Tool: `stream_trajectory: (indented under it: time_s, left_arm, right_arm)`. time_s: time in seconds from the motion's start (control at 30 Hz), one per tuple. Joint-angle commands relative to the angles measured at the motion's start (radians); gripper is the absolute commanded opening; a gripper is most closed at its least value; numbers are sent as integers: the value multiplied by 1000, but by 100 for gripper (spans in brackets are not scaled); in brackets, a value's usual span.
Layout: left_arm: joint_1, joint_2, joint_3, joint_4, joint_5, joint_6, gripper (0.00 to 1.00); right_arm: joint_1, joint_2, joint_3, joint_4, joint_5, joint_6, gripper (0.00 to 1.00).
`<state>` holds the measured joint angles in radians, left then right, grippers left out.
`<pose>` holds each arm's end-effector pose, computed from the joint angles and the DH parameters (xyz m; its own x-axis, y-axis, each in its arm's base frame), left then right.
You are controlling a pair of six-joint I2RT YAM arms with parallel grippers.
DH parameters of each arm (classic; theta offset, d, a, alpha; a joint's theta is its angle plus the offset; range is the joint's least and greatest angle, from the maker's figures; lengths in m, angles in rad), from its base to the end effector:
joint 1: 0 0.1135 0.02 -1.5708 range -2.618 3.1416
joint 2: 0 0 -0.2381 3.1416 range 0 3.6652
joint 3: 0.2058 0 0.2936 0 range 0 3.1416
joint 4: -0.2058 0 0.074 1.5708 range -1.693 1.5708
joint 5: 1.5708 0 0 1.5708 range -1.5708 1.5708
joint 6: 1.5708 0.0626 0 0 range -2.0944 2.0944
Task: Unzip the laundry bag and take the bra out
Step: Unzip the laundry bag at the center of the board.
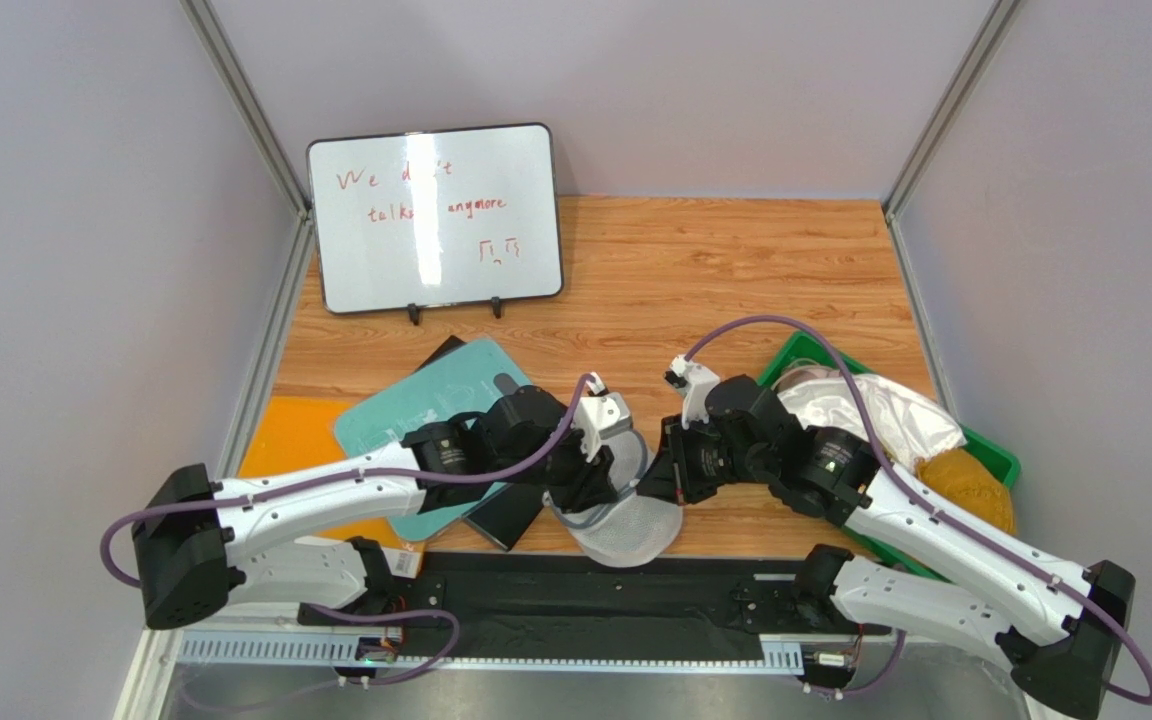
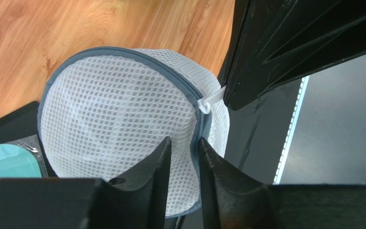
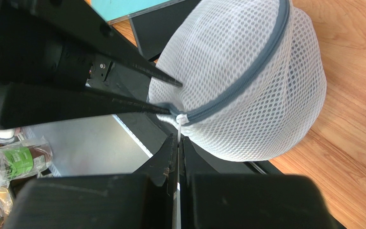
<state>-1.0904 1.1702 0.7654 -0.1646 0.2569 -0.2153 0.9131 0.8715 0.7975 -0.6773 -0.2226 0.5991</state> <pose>0.1376 -0.2985 0.2022 -0.4478 0.4121 -0.7935 0.8813 0.3534 -0.3138 0.1459 0.2114 0.2421 -0.8355 -0.1819 -0.5186 -0.4836 0.6916 0.5366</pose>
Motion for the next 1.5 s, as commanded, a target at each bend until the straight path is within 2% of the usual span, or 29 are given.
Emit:
stream_trajectory:
  time_s: [0.0,0.03,0.07,0.1,0.37,0.63,0.77,0.93,0.97,1.0,1.07,1.1,1.13,1.2,1.47]
  left_arm:
    - [3,16,-6,45,-11,-50,25]
    - [3,16,-6,43,-11,-56,9]
    - [3,16,-8,39,-10,-58,1]
    - [3,13,-9,37,-10,-59,0]
    - [3,-56,-58,-15,-48,-71,0]
    - [3,-240,-120,-65,-87,-82,0]
    - [3,-308,-150,-58,-68,-101,0]
    - [-3,-307,-127,-122,-80,-85,0]
    - [-6,-304,-114,-136,-96,-85,2]
    - [-9,-302,-106,-153,-99,-85,18]
    - [-17,-308,-86,-179,-105,-90,34]
    - [-31,-316,-81,-181,-110,-90,45]
    - [-42,-319,-75,-174,-117,-90,49]
    - [-68,-314,-54,-167,-154,-88,54]
    - [-152,-149,70,-138,-214,-78,55]
  right_arm:
    - [3,3,-3,38,-6,16,0]
    - [3,6,-6,38,-6,16,0]
    - [3,7,-7,36,-4,16,0]
    - [3,7,-9,36,0,13,0]
    - [-13,-15,-40,2,57,5,0]
    - [-16,-109,-95,2,86,5,0]
    - [-16,-127,-69,-22,81,-12,0]
    - [-16,-120,-23,-44,72,-39,0]
    - [-14,-120,-21,-41,68,-39,0]
    - [-14,-121,-23,-35,54,-38,0]
    - [-14,-126,-38,-5,40,-35,0]
    - [-14,-127,-41,1,31,-33,0]
    - [-14,-126,-41,10,28,-35,0]
    - [-14,-109,-32,10,17,-39,0]
    - [-5,-94,-37,28,9,-35,0]
